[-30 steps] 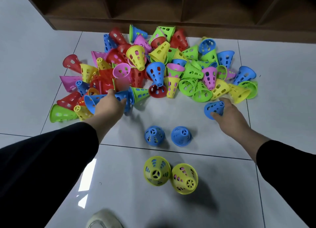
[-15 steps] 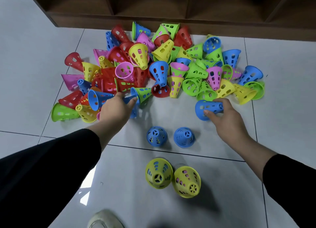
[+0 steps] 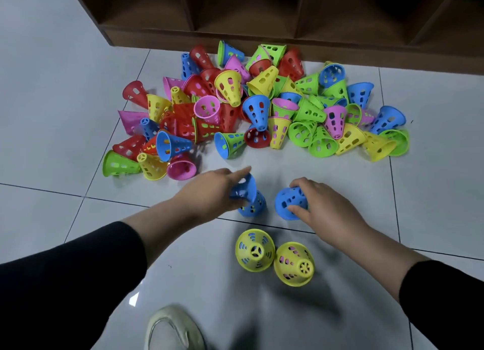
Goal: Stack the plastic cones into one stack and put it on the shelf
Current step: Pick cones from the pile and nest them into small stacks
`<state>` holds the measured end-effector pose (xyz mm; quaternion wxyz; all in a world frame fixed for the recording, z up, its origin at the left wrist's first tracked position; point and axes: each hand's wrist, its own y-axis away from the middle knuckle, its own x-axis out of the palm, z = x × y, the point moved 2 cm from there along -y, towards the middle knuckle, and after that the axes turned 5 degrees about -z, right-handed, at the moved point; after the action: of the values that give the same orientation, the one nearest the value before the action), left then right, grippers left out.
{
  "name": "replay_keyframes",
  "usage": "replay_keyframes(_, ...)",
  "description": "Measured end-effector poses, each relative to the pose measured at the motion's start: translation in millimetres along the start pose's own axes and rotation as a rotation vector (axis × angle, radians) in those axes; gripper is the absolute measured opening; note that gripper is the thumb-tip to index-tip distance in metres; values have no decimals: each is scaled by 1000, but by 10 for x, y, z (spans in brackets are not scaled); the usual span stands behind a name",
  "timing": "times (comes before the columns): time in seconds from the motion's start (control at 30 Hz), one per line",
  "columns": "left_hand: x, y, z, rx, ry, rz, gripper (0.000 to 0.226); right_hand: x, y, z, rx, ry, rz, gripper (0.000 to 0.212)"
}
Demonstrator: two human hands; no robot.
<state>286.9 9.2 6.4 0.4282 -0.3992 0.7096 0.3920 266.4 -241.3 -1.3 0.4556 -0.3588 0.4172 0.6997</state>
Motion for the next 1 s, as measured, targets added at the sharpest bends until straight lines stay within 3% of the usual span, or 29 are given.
replay_keyframes(0.2, 332, -151, -247, 14, 51, 126, 67, 131, -20, -2, 56, -57, 41, 60)
replay_keyframes(0.33, 278, 27, -143, -42, 134, -58, 58, 37, 32, 30, 22, -110, -10, 52)
replay_keyframes(0.57, 64, 322, 830, -580, 367, -424, 37, -79, -444, 357, -90, -55, -113, 49)
replay_keyframes(0.83, 120, 183, 1247, -768, 288, -439, 51, 222, -1182, 868, -243, 88, -47, 70)
replay_keyframes(1.0, 204, 32, 1237, -1036, 581, -443, 63, 302, -1477, 977, -257, 255, 3, 82)
